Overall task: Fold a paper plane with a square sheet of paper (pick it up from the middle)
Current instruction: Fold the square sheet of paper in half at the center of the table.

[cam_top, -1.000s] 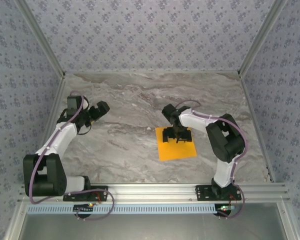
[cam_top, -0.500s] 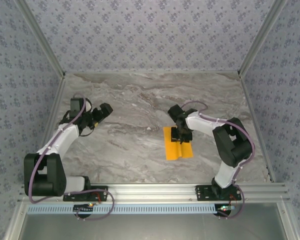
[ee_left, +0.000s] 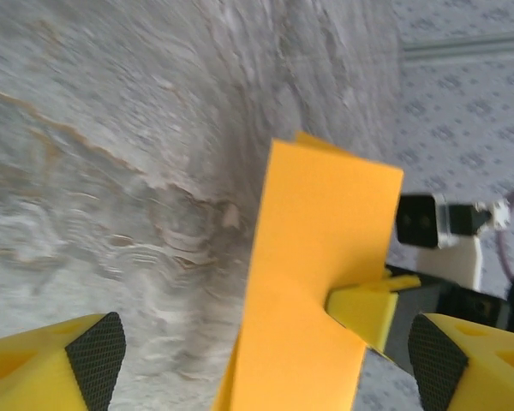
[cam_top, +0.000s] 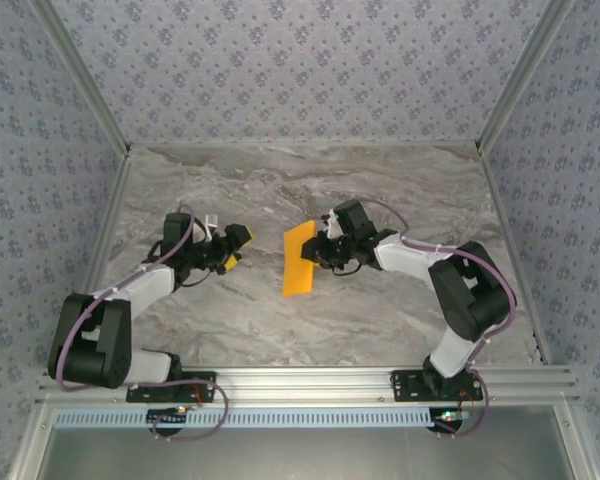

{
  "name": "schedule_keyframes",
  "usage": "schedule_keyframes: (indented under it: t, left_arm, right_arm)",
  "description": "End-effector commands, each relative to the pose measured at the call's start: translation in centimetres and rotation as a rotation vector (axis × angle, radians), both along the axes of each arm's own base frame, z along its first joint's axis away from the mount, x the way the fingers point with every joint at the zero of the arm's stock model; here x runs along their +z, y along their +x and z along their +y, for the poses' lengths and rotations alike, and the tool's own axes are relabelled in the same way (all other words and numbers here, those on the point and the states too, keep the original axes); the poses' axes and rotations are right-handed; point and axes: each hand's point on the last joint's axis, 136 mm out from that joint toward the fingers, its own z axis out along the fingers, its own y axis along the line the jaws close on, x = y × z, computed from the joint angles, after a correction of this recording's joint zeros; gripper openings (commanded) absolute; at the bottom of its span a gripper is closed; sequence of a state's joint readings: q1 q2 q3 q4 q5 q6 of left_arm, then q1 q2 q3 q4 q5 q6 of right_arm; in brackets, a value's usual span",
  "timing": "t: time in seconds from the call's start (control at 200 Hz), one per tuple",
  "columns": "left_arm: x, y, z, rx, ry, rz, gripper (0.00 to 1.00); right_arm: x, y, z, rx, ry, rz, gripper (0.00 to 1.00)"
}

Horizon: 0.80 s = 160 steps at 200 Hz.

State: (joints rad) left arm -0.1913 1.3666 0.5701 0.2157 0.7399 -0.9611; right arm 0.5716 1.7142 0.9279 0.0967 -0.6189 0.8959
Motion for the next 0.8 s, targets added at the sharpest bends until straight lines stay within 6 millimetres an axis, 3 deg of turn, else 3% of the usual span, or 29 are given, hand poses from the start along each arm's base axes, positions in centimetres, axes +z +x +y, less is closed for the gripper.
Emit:
schedule_keyframes:
  t: [0.0,0.175,0.415,0.794]
  left_arm:
    - [1.5,-0.6,-2.8,-0.106,-0.124,-0.037,0.88]
    - [-0.3,-1.0,-5.3,-0.153,-0.166,0.007,0.80]
    - [-3.2,-0.4,-6.3,-0.149,-0.193,0.069,0.62]
    - [-3.0,-0.5,-7.2,-0.207,-0.184,0.036,0.51]
  right_arm:
    - [0.6,0.4,1.7,0.036,0.136,0.017,0.22]
    - [-0.8,0.9,1.8,0.042,0.176,0.059,0.24]
    - [-1.9,1.0,1.2,0.042,0.188,0.101,0.27]
    - [-1.3,0.9,1.3,0.055,0.228,0.115,0.29]
